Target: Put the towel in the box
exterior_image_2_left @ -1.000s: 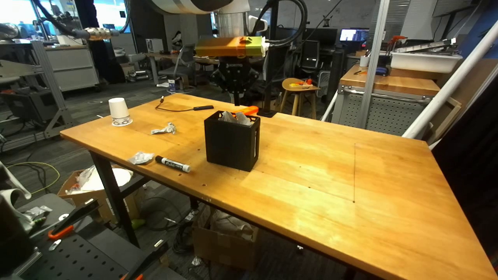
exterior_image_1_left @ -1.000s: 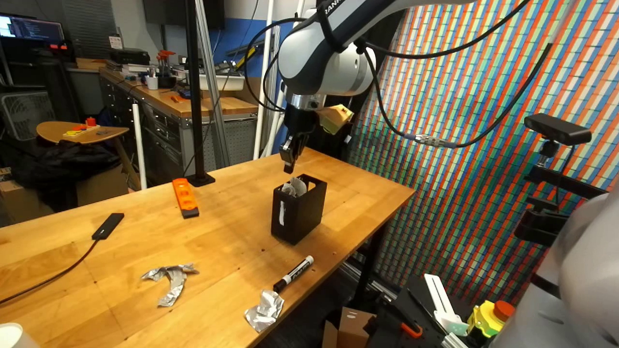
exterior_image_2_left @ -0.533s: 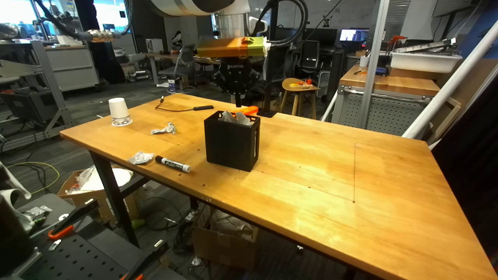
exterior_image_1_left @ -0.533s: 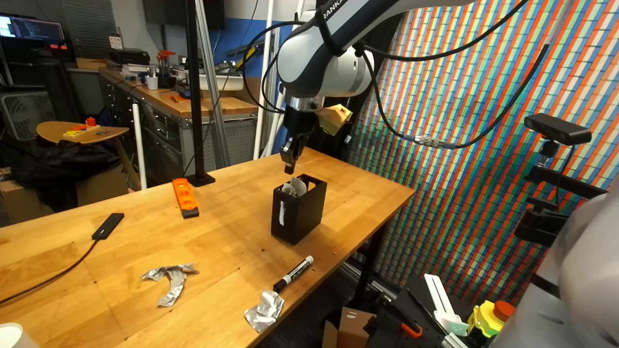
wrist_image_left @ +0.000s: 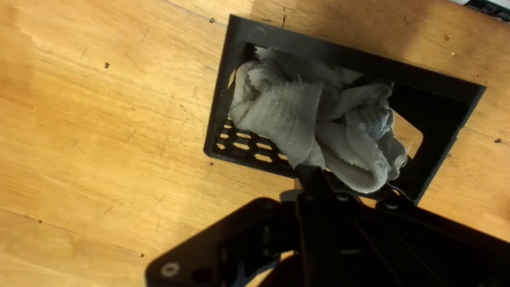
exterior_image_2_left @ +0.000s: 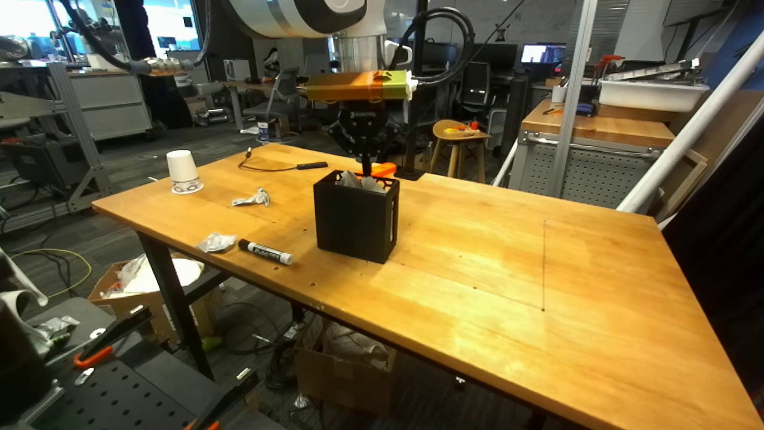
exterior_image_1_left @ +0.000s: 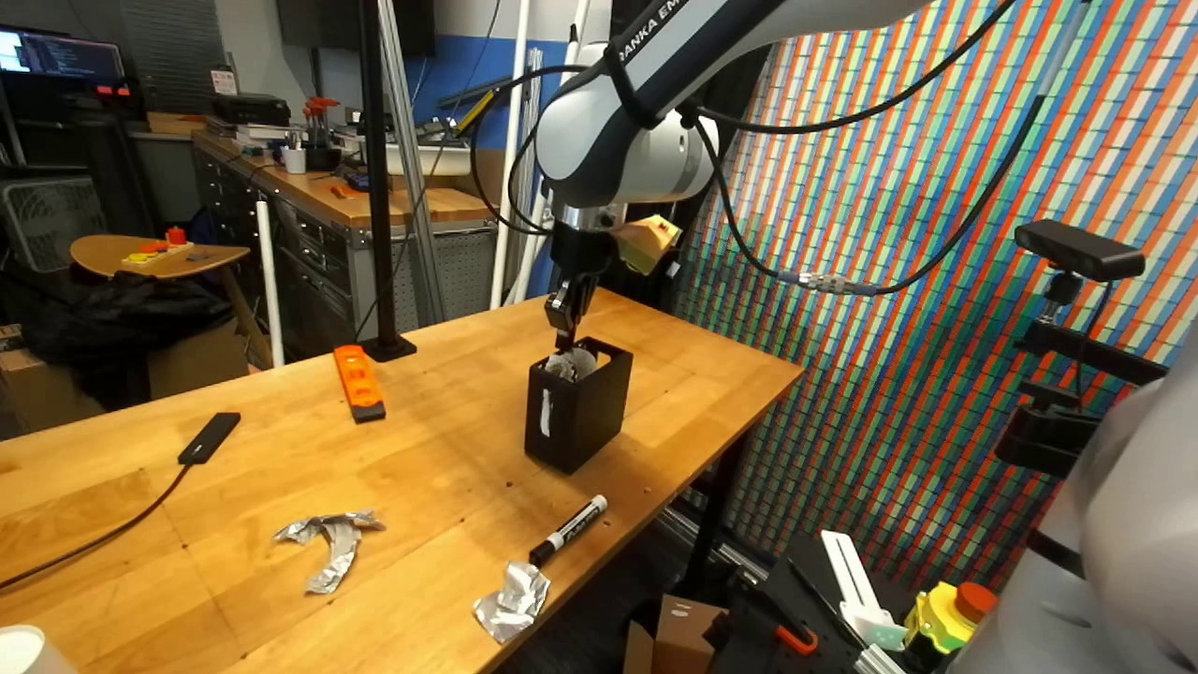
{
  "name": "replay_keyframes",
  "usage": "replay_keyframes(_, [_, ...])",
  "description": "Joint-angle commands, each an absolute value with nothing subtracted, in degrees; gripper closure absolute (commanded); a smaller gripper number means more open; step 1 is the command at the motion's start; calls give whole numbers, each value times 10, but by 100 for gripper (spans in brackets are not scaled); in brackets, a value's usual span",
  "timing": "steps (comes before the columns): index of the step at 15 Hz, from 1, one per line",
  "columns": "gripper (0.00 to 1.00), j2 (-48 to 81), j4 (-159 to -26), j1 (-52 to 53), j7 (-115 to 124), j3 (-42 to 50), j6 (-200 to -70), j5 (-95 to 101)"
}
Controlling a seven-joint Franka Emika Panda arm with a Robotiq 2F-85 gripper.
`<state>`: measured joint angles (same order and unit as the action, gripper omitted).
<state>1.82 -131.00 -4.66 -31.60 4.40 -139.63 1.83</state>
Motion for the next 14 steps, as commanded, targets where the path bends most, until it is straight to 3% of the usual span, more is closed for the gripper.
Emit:
replay_keyframes(1, [100, 12, -1310, -50, -311, 45, -1388, 31])
replay_keyframes(14, [100, -7, -1335, -55, -293, 51, -1383, 76])
